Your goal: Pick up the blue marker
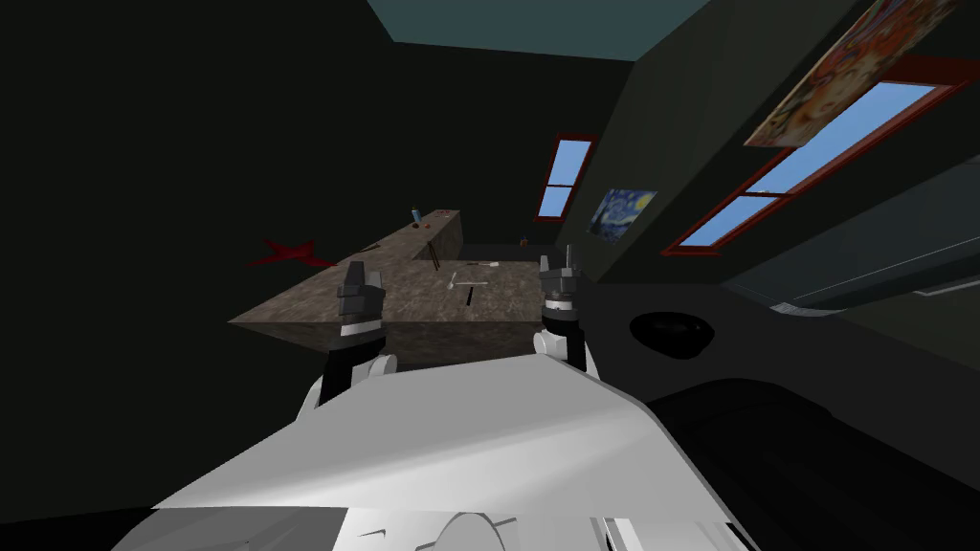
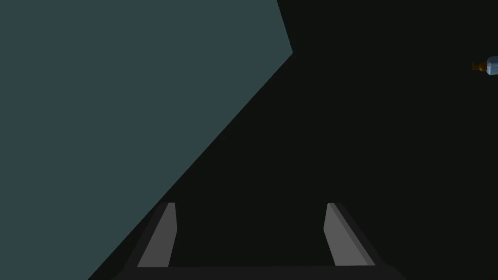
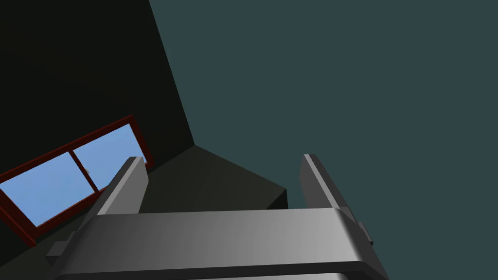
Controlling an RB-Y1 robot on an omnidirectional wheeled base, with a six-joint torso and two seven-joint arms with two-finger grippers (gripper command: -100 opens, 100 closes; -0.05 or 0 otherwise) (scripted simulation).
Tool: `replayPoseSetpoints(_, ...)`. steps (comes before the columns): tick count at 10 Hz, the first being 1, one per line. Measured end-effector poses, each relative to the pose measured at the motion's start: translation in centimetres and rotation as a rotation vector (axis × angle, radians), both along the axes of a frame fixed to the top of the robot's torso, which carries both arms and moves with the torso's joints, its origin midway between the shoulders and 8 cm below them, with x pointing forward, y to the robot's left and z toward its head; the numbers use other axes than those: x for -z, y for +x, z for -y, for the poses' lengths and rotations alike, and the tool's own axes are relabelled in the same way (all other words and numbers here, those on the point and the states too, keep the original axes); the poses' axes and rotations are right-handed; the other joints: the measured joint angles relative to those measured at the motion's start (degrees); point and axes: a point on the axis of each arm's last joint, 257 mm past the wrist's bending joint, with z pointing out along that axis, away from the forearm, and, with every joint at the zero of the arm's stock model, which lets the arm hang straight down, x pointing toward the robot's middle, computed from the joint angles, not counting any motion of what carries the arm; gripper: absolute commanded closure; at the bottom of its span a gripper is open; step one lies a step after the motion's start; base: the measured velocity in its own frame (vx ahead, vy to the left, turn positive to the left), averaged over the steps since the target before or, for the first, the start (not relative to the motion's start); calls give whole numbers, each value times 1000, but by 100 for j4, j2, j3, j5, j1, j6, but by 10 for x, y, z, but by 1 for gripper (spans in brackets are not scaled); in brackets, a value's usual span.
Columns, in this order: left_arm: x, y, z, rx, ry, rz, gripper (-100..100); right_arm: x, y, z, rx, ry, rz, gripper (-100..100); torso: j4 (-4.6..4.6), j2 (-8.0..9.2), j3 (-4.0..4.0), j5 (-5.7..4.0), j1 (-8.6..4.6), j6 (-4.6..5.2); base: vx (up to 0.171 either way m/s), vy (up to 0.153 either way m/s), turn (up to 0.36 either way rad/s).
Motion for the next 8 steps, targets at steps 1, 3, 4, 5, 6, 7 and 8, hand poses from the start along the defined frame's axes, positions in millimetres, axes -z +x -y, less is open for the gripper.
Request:
replayPoseSetpoints(1, 1, 6, -1, 10, 7, -8, -100, 0, 0, 0, 0, 0, 0, 0, 2, 10, 5, -1, -6, 0, -65, -39, 58)
replayPoseSetpoints(3, 8, 24, -7, 25, 3, -37, -100, 0, 0, 0, 0, 0, 0, 0, 5, 24, 14, -3, -17, 1, -91, -52, 60)
replayPoseSetpoints(4, 9, 36, -9, 28, -5, -52, -100, 0, 0, 0, 0, 0, 0, 0, 7, 33, 19, -4, -19, 1, -121, -69, 85)
replayPoseSetpoints(5, 13, 46, -16, 29, -18, -73, -100, 0, 0, 0, 0, 0, 0, 0, 9, 40, 23, -5, -24, 0, -78, -47, 26)
replayPoseSetpoints(6, 9, 52, -17, 34, -28, -72, -100, 0, 0, 0, 0, 0, 0, 0, 8, 31, 19, -5, -19, 1, -79, -42, 44)
replayPoseSetpoints(7, 8, 61, -21, 35, -40, -79, -100, 0, 0, 0, 0, 0, 0, 0, 7, 29, 17, -4, -17, 0, -64, -33, 27)
replayPoseSetpoints(8, 8, 66, -23, 37, -50, -82, -100, 0, 0, 0, 0, 0, 0, 0, 6, 24, 15, -3, -14, 0, -70, -34, 52)
